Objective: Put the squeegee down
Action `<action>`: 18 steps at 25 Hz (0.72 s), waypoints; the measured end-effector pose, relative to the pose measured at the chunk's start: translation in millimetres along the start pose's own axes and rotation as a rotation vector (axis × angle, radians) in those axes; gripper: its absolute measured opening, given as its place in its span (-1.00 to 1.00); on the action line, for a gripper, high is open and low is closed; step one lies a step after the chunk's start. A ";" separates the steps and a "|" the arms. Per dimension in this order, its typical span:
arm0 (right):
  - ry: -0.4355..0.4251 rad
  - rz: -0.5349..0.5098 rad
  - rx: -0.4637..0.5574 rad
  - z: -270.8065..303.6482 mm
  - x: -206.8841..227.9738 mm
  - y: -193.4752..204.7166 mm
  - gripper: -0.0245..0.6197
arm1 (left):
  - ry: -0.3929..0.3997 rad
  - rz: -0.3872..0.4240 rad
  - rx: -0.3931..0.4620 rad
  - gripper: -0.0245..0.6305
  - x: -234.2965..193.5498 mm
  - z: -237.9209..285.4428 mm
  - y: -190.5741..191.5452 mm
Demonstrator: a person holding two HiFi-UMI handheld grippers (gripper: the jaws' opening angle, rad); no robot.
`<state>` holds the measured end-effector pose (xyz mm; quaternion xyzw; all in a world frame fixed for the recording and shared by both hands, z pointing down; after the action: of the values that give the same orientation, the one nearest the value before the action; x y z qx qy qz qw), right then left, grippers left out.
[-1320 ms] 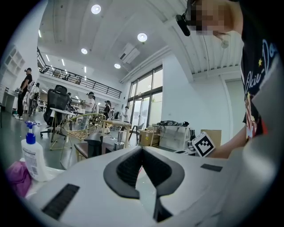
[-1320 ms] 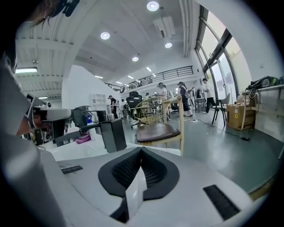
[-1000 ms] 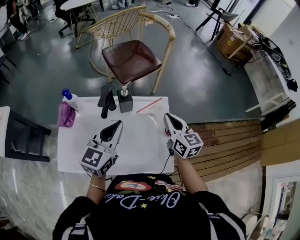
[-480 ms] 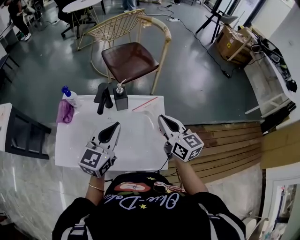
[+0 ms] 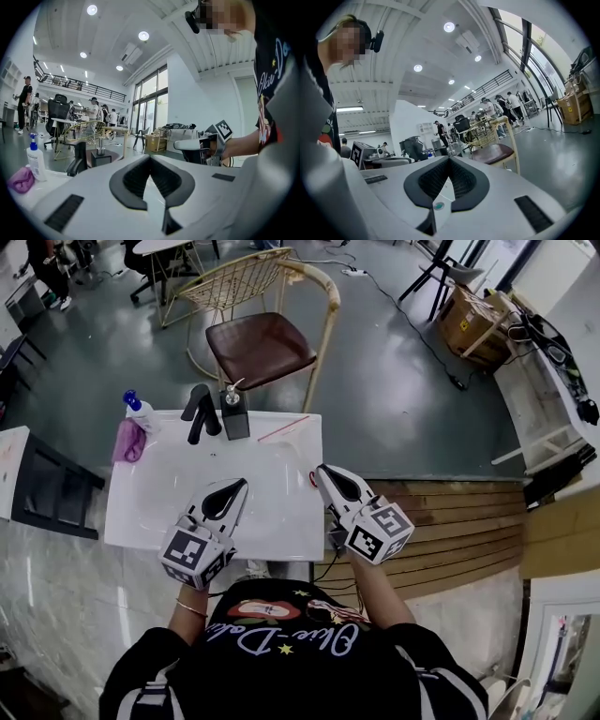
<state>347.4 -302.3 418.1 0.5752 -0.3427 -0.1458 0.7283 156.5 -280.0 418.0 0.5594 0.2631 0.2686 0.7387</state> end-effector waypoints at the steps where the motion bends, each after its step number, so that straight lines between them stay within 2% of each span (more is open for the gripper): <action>1: -0.003 0.003 0.005 -2.1 -1.0 -0.1 -0.88 | -0.003 0.002 -0.002 -0.91 2.2 -1.1 0.4; 18: -0.042 0.003 0.040 -39.8 -23.3 0.2 -0.88 | -0.026 0.024 -0.007 -0.91 39.5 -22.1 2.1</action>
<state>357.0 -258.7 406.5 0.5861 -0.3614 -0.1498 0.7096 169.4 -237.1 411.4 0.5633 0.2457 0.2711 0.7408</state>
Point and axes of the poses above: the fingertips, and each gripper's own axes: z forward along the fingers, x to its right, y out of its underside, the point moved 4 cm from there along -z, backward along the fingers, and after that the axes turned 5 degrees about -x, right-handed, at the moved point
